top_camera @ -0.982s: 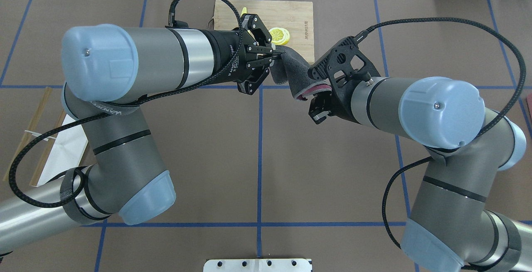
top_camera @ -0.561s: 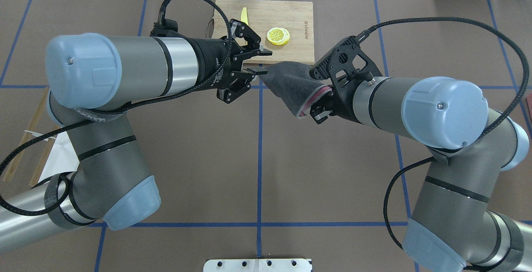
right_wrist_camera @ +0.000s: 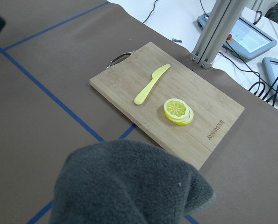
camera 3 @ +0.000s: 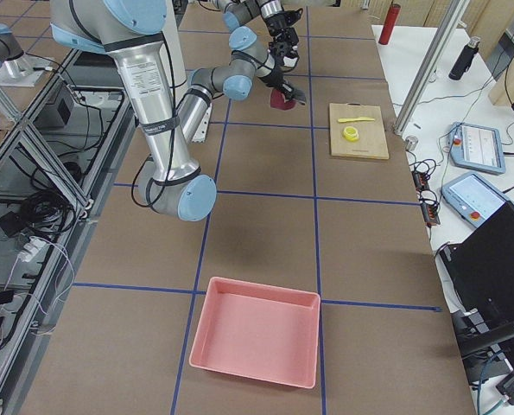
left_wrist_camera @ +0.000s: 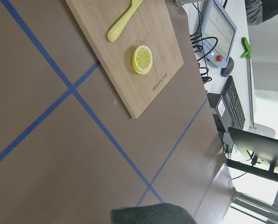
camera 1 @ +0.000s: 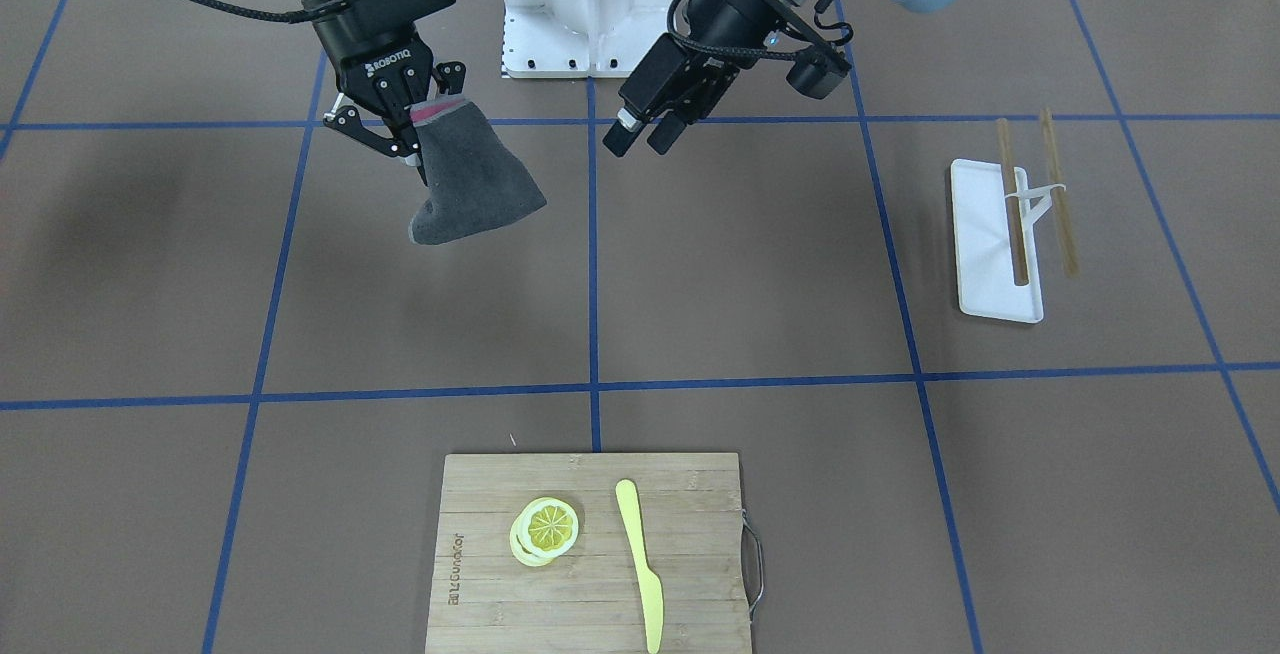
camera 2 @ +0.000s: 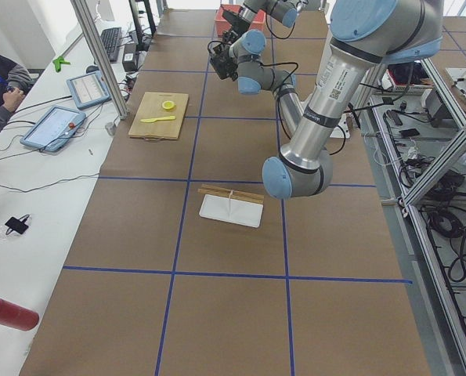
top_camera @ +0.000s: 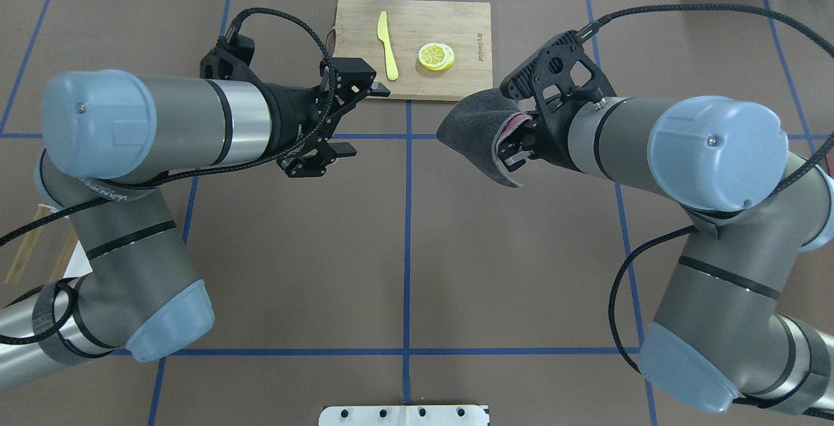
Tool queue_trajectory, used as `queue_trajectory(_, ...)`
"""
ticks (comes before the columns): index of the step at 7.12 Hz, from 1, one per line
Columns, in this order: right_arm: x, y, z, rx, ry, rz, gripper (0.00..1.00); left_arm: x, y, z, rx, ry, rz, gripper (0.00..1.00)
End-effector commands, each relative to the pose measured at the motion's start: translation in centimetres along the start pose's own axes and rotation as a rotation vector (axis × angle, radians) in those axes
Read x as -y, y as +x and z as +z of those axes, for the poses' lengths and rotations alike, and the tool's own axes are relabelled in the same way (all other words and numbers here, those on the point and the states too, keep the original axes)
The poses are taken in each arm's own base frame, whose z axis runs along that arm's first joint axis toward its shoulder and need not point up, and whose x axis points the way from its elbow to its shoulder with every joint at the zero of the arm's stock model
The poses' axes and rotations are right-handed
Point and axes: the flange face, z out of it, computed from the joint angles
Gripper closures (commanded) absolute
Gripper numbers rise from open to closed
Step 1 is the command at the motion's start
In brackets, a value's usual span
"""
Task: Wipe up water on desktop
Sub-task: 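Carry the cloth to the water spot with the right gripper while the left withdraws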
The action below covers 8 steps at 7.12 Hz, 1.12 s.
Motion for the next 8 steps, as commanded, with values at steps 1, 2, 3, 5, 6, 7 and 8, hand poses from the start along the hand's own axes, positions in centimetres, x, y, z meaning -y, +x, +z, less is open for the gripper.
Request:
queue_trajectory(1, -0.6, 4.1, 0.2, -0.075, -0.017, 0.026, 1.0, 4.9, -6.3, 0.2, 0.179, 0.04, 0.301, 0.02)
queue_trajectory(2, -1.5, 6.7, 0.3, -0.12, -0.039, 0.041, 1.0, 7.4, -8.0, -1.4, 0.27, 0.026, 0.421, 0.01)
queue_trajectory(3, -3.6, 9.3, 0.7, -0.165, -0.082, 0.054, 1.0, 9.4, -9.9, -4.1, 0.337, -0.005, 0.525, 0.01)
queue_trajectory(5, -6.8, 14.7, 0.4, -0.201, -0.168, 0.1, 1.0, 18.1, -14.6, -12.0, 0.434, -0.062, 0.701, 0.01)
queue_trajectory(6, -7.3, 17.7, 0.2, -0.169, -0.217, 0.147, 1.0, 21.9, -18.2, -15.1, 0.505, -0.05, 0.785, 0.01)
queue_trajectory(7, -8.6, 20.2, -0.1, -0.17, -0.264, 0.148, 1.0, 24.6, -21.8, -18.2, 0.577, -0.063, 0.882, 0.01)
queue_trajectory(8, -10.8, 22.8, -0.8, -0.193, -0.303, 0.119, 1.0, 27.7, -25.4, -21.9, 0.625, -0.098, 0.943, 0.01)
